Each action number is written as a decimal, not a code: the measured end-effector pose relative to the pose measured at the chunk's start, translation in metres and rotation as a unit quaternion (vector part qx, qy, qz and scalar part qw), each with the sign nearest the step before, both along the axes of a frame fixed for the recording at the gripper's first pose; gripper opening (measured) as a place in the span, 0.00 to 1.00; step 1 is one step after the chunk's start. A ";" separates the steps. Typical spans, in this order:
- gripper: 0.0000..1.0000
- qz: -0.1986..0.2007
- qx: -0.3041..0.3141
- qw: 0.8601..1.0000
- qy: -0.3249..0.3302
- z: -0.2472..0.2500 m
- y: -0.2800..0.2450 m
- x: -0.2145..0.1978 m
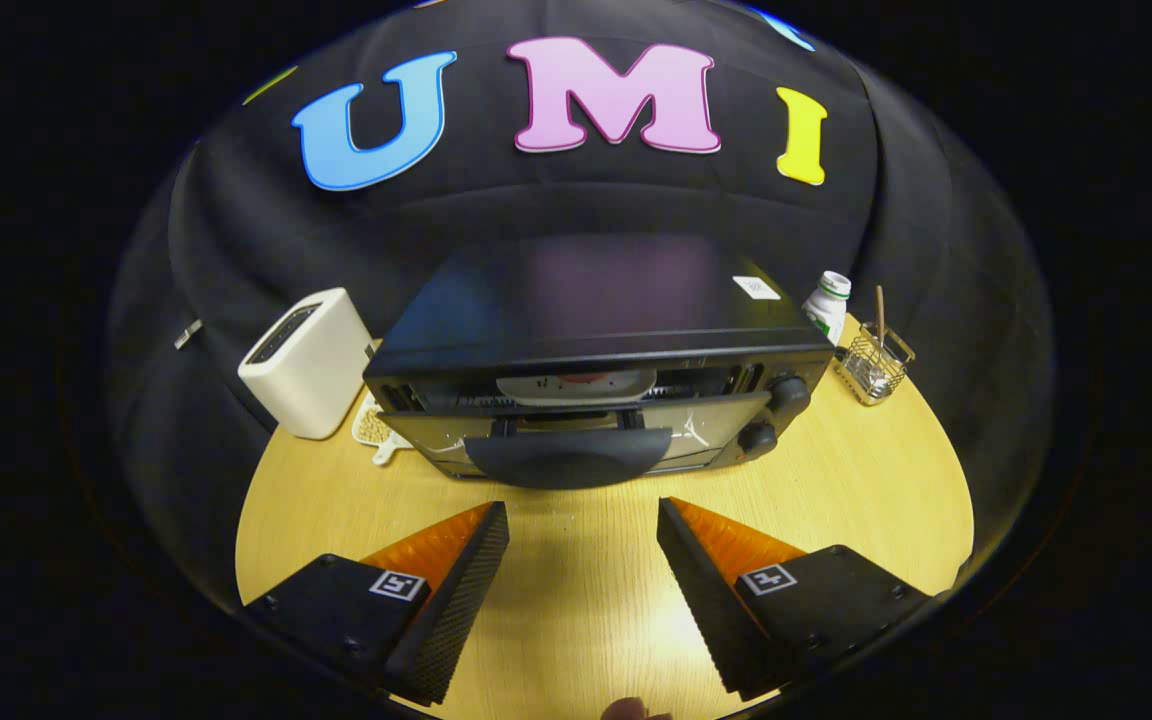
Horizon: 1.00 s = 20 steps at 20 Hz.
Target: Open the toaster oven, put the food inside, and close the toaster oven door.
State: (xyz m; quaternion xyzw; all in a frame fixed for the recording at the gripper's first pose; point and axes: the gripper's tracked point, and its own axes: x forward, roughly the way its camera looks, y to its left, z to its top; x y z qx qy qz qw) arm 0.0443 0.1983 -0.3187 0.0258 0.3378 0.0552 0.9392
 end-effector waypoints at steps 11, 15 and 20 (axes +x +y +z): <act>0.98 -0.002 0.009 0.990 -0.142 0.108 -0.060 -0.014; 0.98 -0.006 0.009 0.980 -0.200 0.159 -0.100 -0.029; 0.97 -0.017 0.017 0.966 -0.257 0.215 -0.157 -0.046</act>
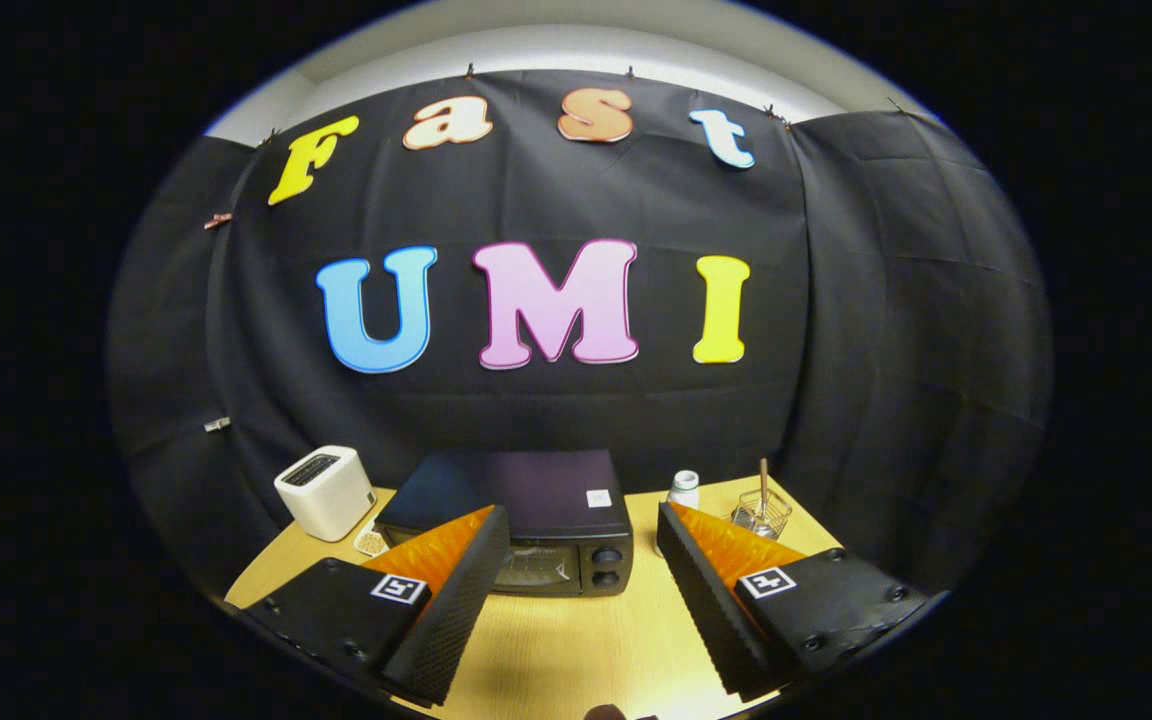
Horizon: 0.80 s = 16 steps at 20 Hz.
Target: Open the toaster oven, put the food inside, and close the toaster oven door.
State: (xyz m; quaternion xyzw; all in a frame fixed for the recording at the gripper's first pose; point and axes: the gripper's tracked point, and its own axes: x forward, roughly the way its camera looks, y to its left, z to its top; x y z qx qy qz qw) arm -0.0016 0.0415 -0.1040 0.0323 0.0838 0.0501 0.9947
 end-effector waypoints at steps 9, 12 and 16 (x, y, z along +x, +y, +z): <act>0.97 -0.004 0.001 0.998 -0.061 0.054 -0.082 -0.031; 0.97 0.000 -0.020 0.995 -0.095 0.069 -0.098 -0.040; 0.97 0.014 -0.018 0.994 -0.103 0.071 -0.106 -0.047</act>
